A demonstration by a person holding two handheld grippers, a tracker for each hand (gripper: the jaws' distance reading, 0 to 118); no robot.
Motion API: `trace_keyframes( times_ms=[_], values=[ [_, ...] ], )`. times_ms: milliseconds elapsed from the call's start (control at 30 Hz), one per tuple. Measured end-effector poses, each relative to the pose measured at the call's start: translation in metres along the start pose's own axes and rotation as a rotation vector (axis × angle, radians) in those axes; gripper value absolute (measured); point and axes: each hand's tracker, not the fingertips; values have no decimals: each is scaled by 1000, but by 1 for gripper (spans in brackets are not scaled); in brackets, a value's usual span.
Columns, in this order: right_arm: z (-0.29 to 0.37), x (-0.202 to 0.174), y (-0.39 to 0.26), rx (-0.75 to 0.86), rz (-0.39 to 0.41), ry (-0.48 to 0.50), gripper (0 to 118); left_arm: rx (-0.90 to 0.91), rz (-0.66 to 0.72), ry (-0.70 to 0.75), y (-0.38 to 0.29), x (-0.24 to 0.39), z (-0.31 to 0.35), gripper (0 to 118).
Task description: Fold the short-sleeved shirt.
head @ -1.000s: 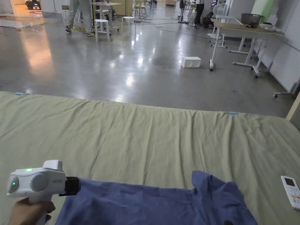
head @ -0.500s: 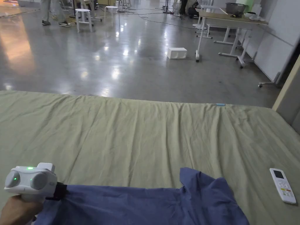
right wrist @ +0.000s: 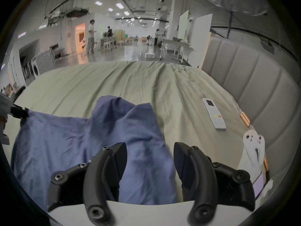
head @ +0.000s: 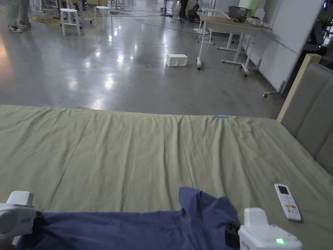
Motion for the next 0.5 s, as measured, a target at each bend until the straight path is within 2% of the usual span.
trace_keyframes(
  times_ms=[67,100,200,333,367,400,433,500],
  values=[
    [-24,3,13,-40,40,-2,65,11,4,2,-2,0,8,6],
    [-37,5,19,-77,51,29,66,19,17,1,-4,0,12,6],
    [-68,3,26,-134,72,37,65,34,50,-7,-8,-1,22,6],
    [-96,3,22,-251,10,59,64,35,23,6,-13,0,27,6],
    [-95,4,24,-223,-18,58,63,36,20,12,-13,0,28,6],
    [-94,4,26,-225,-22,48,59,38,20,9,-15,0,29,6],
    [-91,2,26,-221,-29,51,50,38,23,7,-15,0,30,6],
    [-83,-9,24,-184,8,43,12,40,27,11,-12,-8,19,6]
  ],
)
